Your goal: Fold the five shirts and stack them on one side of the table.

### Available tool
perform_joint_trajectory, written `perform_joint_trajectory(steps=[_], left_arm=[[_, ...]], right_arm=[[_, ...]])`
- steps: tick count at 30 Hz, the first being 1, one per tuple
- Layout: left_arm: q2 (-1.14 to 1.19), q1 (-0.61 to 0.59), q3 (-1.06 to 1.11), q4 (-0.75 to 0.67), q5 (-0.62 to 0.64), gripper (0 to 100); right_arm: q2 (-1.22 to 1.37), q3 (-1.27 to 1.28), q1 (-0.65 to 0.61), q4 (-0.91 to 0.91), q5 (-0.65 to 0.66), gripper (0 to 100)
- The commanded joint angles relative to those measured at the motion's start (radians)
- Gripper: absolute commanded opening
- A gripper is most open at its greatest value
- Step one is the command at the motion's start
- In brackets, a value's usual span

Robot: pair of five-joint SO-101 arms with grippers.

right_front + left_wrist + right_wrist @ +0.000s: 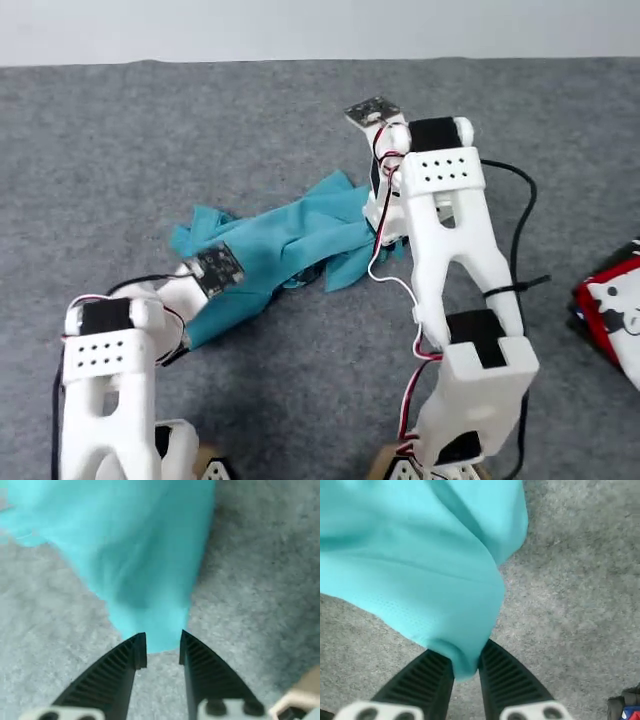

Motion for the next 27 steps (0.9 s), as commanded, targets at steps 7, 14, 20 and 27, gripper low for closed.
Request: perform_joint_trajectory(steps=[7,14,20,27], left_arm=[[0.061,-0.092,0.015,-0.098,-0.130,19],[0.204,-0.094,0.008,-0.210,-0.144,19],[0.400,-0.092,-0.050,-0.293,-0.141,19],[0.586,-0.087,-0.186,-0.276,-0.104,7]], right_arm=[[0.038,-0.049,0.005,0.038,0.008,0.9],[0.035,-0.051,0.005,0.038,0.008,0.9],[0.035,-0.051,0.005,0.038,0.008,0.9],[0.025,-0.055,0.013,0.038,0.008,0.9]])
